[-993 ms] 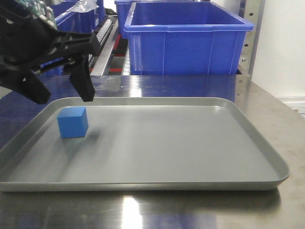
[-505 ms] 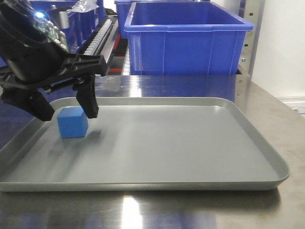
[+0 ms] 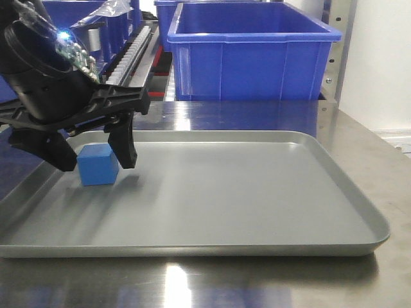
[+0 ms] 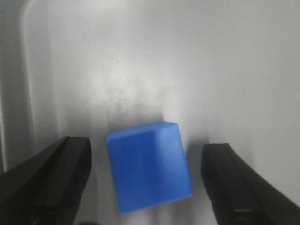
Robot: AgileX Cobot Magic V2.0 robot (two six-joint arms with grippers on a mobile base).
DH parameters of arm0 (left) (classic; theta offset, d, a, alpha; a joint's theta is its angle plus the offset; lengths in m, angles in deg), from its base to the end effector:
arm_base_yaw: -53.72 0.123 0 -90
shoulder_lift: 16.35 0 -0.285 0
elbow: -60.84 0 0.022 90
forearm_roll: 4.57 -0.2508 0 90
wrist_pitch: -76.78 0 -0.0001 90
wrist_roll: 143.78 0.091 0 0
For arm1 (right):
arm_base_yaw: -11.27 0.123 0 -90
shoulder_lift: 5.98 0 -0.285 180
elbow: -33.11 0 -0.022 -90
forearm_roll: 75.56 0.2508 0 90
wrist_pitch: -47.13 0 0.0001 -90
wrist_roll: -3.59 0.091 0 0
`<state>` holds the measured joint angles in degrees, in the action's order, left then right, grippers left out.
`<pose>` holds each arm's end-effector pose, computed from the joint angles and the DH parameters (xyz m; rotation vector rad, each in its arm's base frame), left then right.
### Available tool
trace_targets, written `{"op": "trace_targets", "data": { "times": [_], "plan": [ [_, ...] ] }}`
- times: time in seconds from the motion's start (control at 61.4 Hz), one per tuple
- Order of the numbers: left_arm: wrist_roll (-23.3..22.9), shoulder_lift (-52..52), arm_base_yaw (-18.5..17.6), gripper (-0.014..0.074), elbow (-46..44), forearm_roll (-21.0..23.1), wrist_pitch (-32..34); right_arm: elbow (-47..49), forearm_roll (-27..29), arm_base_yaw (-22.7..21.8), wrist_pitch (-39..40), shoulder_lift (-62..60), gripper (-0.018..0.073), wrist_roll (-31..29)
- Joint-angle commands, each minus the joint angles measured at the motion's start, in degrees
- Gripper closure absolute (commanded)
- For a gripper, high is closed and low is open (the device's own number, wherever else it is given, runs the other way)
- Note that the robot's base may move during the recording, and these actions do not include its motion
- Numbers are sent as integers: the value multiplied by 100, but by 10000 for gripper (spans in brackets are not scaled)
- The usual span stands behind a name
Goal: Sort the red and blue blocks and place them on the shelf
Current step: 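Lower the left gripper and close it on the blue cube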
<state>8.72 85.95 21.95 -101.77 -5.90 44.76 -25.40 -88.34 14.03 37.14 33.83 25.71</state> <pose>0.2833 -0.1741 0.2162 0.1223 2.6839 -0.3146 0.1189 0.0022 0.2627 0.1376 1.8824 0.1105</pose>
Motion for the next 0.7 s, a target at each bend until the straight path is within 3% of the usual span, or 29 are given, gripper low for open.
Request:
{"op": "trace_targets", "data": {
  "times": [0.0,0.684],
  "plan": [
    [-62,-202,-53,65,-170,-13,268,165,-102,-27,499,-13,512,-32],
    [-62,-202,-53,65,-170,-13,268,165,-102,-27,499,-13,512,-32]
  ]
}}
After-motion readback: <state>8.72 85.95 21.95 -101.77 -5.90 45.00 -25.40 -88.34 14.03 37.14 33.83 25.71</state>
